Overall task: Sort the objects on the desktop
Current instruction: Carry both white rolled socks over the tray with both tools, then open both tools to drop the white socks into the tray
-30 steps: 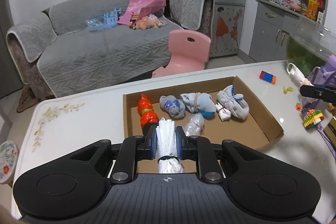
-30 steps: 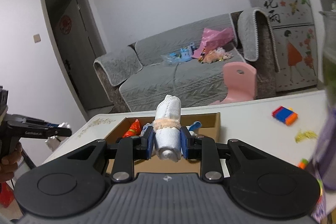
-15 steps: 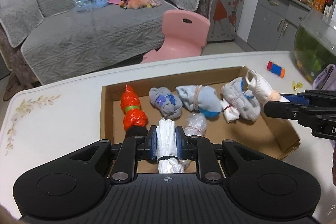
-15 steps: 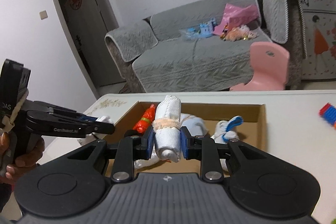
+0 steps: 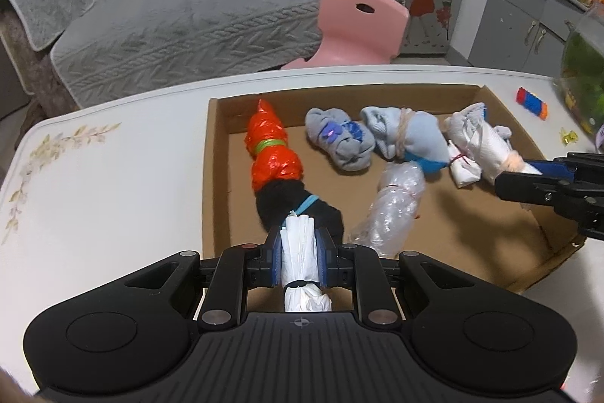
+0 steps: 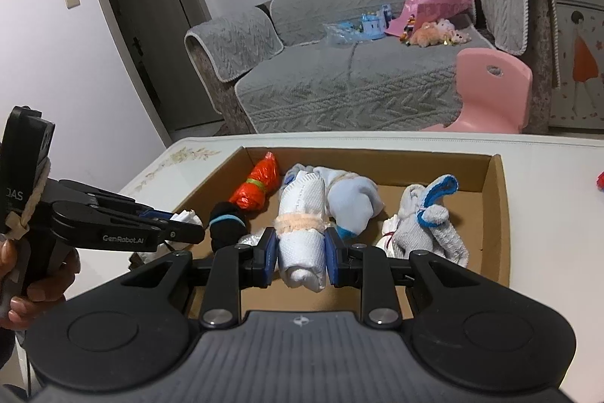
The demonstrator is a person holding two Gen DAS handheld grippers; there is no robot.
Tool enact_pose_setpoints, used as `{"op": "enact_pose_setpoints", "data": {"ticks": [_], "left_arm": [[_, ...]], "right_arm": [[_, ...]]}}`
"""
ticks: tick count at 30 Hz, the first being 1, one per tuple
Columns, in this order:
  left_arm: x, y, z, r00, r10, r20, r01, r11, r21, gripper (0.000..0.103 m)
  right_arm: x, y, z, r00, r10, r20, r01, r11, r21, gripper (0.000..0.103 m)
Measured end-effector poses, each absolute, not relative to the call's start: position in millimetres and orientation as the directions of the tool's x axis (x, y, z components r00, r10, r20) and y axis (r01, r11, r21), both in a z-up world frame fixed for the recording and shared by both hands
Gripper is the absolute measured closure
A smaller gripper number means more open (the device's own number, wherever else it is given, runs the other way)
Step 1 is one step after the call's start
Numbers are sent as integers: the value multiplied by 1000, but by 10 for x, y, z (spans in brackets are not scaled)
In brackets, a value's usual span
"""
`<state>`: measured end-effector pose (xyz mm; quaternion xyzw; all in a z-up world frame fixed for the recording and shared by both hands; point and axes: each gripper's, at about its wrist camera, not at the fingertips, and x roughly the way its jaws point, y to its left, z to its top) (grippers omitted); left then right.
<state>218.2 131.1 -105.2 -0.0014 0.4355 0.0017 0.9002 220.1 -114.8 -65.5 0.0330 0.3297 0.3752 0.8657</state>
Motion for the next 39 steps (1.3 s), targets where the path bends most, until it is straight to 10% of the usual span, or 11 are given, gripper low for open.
{"op": "enact_pose_setpoints", "data": {"ticks": [21,24,28,39], "left_arm": [[2252,1333,-1337,603,53,-796,-18,998,53,79],[2248,1321,-1341,606,47,-794,-11,999,51,65],[2185,1227,-1286,635,48,-771,16,997,75,19],[1631,1107,-804,729,30,-684,16,998,62,12]], "right_arm": [[2303,-786,-965,507,547,-666,-646,753,127,79],[2290,-773,-975,514,540,-666,-647,754,112,75],[2277,-784,-953,523,544,-656,-645,756,113,65],[1805,-1234,-592,580,594,-557,-640,756,139,52]]}}
